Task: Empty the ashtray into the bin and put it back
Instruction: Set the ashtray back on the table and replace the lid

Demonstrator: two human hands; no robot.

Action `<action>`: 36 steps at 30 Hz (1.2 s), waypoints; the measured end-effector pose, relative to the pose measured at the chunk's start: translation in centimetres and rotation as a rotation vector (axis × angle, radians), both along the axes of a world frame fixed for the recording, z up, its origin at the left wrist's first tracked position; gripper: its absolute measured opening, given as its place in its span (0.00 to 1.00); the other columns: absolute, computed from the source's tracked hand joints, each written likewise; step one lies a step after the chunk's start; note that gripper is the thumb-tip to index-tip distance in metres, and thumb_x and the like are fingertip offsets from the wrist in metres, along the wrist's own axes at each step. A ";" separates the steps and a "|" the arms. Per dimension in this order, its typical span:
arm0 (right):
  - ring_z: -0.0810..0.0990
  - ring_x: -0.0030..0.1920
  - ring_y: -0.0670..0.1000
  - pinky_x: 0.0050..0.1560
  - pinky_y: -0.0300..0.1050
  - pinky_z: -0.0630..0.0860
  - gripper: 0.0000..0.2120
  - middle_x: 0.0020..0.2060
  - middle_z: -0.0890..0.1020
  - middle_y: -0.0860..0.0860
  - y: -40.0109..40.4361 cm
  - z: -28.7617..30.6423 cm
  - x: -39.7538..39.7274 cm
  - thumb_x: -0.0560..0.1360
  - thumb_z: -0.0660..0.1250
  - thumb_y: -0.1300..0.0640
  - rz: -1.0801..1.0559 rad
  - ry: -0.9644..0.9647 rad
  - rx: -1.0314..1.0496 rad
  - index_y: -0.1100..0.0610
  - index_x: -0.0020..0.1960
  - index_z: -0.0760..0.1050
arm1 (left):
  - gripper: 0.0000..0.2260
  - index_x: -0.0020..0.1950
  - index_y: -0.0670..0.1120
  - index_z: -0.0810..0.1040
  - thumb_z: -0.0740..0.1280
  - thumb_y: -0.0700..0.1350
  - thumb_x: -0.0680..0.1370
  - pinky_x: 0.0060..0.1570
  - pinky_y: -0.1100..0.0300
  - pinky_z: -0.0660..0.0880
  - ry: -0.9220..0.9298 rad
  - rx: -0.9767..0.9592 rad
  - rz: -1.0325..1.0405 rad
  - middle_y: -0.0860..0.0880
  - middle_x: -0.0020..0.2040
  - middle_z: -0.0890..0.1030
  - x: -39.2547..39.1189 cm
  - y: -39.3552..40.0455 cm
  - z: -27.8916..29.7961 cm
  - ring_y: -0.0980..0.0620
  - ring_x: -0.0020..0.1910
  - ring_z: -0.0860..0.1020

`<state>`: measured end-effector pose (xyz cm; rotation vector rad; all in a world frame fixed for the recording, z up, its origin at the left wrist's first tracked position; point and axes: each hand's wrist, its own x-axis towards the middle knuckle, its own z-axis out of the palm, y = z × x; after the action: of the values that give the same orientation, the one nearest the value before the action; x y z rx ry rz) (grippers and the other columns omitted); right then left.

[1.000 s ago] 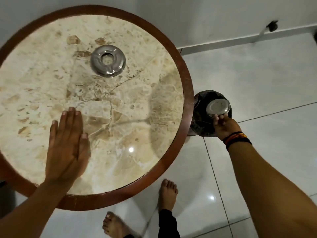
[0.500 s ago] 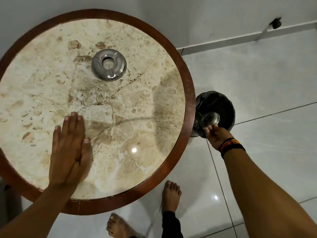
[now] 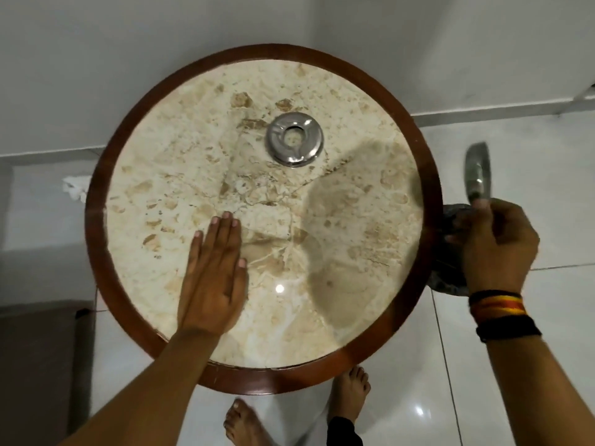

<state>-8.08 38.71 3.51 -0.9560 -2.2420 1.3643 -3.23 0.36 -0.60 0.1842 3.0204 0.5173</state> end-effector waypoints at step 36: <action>0.64 0.70 0.63 0.61 0.58 0.73 0.56 0.67 0.65 0.61 -22.3 3.6 -21.0 0.57 0.83 0.37 0.843 -0.872 0.659 0.58 0.74 0.60 | 0.27 0.83 0.35 0.63 0.58 0.43 0.85 0.82 0.33 0.63 0.156 0.171 -0.024 0.37 0.86 0.63 -0.1 -0.7 -0.8 0.38 0.87 0.60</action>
<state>-29.09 16.44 7.07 -0.3574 -3.6611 0.2387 -3.31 -0.36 -1.43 0.2830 3.1170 0.7956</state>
